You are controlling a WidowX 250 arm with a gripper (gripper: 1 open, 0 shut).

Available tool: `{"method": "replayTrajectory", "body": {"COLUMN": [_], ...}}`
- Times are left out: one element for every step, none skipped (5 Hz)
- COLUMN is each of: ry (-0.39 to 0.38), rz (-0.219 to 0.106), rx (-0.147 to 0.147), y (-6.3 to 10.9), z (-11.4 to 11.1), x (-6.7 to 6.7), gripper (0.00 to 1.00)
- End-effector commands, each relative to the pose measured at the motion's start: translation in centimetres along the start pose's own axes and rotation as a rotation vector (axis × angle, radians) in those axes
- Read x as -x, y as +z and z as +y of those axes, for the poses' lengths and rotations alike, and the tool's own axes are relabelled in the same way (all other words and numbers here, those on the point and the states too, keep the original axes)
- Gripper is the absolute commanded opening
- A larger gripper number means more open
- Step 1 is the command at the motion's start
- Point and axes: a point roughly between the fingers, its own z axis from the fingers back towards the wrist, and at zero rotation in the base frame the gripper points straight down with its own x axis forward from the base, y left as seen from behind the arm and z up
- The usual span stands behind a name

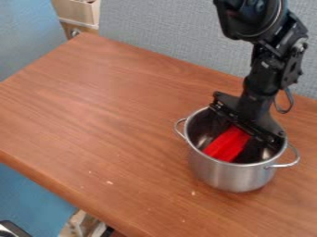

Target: Put the red object in the metal pot

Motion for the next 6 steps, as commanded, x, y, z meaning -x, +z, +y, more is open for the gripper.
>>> {"method": "replayTrajectory", "body": {"ry": [0.016,0.019,0.028,0.034,0.041,0.047], "rz": [-0.033,-0.027,-0.026,-0.030,-0.034,-0.038], "rx": [0.007,0.007,0.006,0.005,0.003,0.002], "y": [0.8,0.6,0.9,1.4,2.0,2.4], "z": [-0.1,-0.5,-0.1,0.1,0.3,0.5], "x": [-0.6,-0.4,-0.7,-0.9,-1.1,-1.2], "gripper": [0.00,0.00,1.00,1.00,1.00,0.00]}}
